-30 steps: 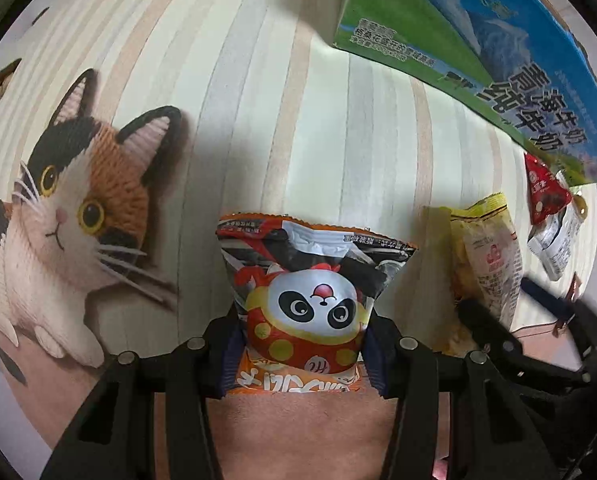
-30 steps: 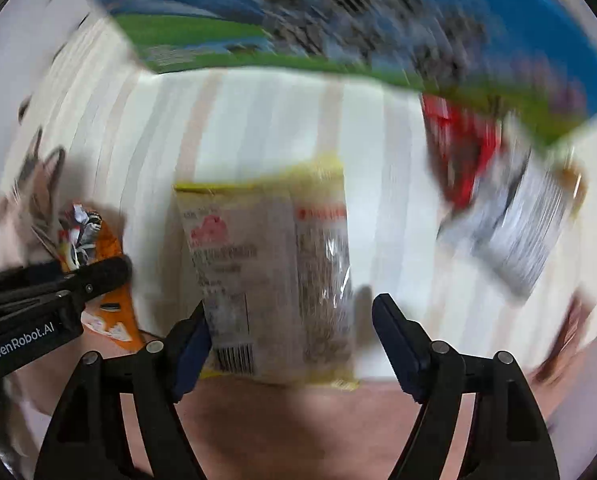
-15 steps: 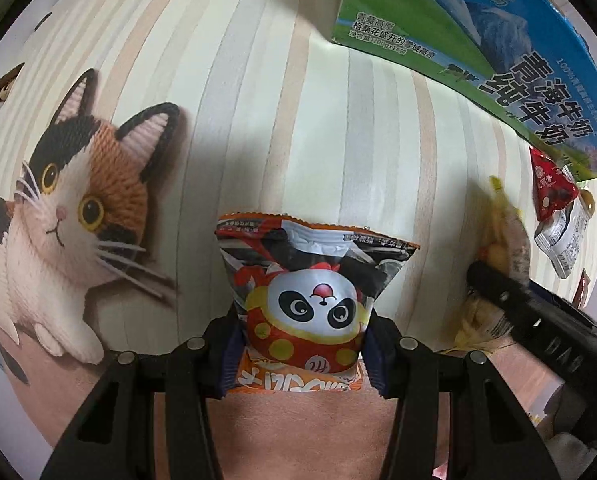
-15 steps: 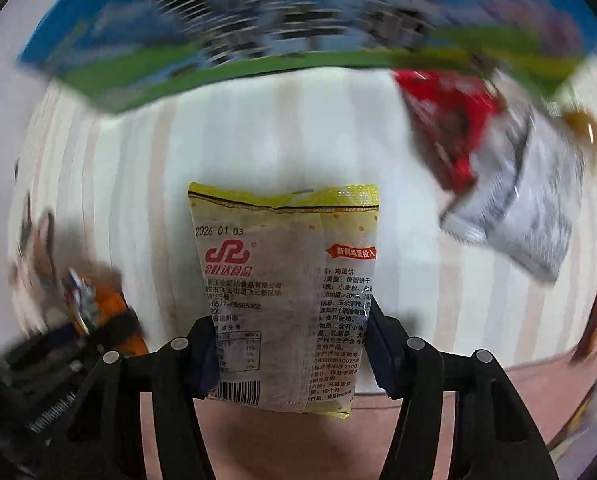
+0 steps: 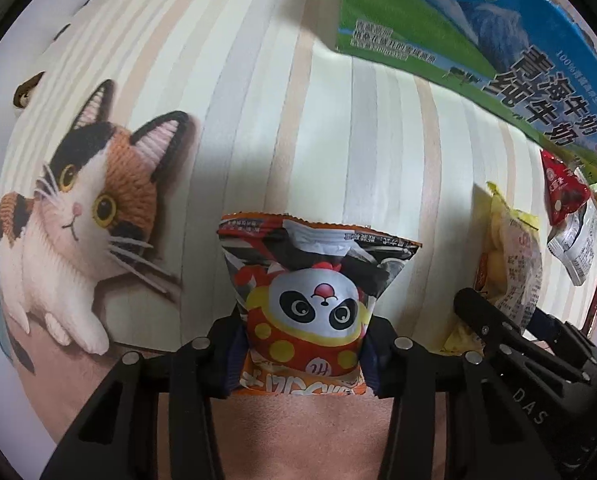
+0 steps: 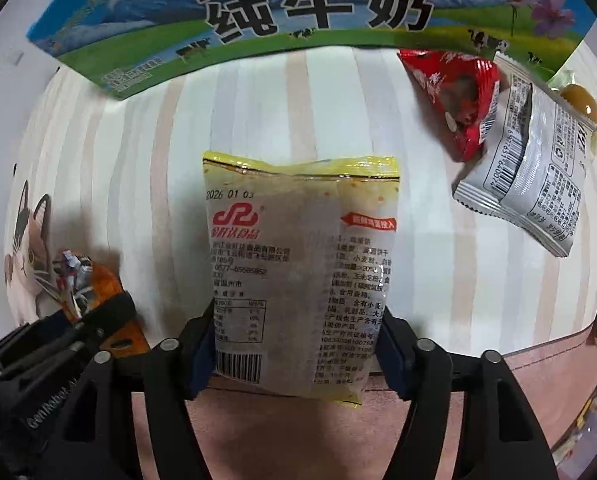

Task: Organize snacks
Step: 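Carry both bags into the cardboard box and open both tools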

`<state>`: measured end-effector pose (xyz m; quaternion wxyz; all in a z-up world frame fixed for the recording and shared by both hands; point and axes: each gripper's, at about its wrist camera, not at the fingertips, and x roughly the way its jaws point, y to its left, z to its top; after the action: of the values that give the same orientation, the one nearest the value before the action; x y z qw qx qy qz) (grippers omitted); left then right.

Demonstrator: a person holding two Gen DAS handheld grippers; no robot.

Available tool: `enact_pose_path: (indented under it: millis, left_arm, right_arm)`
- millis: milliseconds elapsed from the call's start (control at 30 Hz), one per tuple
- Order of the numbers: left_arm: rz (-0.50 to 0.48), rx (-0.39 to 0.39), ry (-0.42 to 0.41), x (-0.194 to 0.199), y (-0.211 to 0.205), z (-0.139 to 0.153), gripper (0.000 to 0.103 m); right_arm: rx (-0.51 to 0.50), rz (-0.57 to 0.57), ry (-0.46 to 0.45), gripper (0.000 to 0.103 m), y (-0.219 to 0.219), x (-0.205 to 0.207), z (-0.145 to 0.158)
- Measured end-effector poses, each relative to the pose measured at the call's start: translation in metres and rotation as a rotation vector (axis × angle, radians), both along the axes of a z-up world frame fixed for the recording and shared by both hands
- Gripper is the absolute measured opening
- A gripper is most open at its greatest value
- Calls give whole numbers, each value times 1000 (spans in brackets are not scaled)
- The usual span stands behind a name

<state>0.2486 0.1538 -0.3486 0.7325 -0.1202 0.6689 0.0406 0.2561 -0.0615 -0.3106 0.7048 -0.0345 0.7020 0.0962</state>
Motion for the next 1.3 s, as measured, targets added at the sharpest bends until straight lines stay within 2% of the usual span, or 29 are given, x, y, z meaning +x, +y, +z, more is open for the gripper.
enact_pose_path:
  millis: [100, 300, 400, 433, 500, 667, 767, 800, 900, 1033, 1233, 1300]
  left_arm:
    - [2, -5, -11, -6, -7, 9, 43]
    - [-2, -61, -80, -12, -25, 51, 43]
    - [-16, -109, -140, -8, -37, 86, 43]
    - [-22, -122, -160, -5, -42, 97, 43]
    - [-52, -154, -202, 7, -53, 125, 43]
    - [-124, -218, -268, 54, -71, 182, 43]
    - [-152, -251, -263, 93, -76, 197, 43]
    - [-163, -259, -257, 110, -81, 199, 43]
    - [-183, -300, -195, 157, -96, 196, 43]
    - [-186, -388, -52, 214, -117, 167, 43]
    - [-216, -417, 85, 250, -147, 124, 44]
    - [-232, -394, 142, 255, -155, 110, 44]
  right_arm:
    - [37, -2, -19, 53, -6, -7, 6]
    - [138, -4, -53, 51, -29, -8, 35]
    - [201, 11, -95, 51, -41, -9, 70]
    - [238, -39, -121, 51, -47, -4, 81]
    - [273, -44, -168, 51, -57, 7, 106]
    - [345, -68, -253, 51, -83, 42, 177]
    - [346, -82, -306, 51, -103, 78, 210]
    - [334, -79, -316, 51, -106, 93, 221]
    - [278, -79, -344, 51, -111, 142, 223]
    - [255, -97, -262, 51, -122, 195, 203]
    - [208, -118, -184, 51, -137, 241, 173]
    - [195, -112, -160, 53, -143, 243, 167]
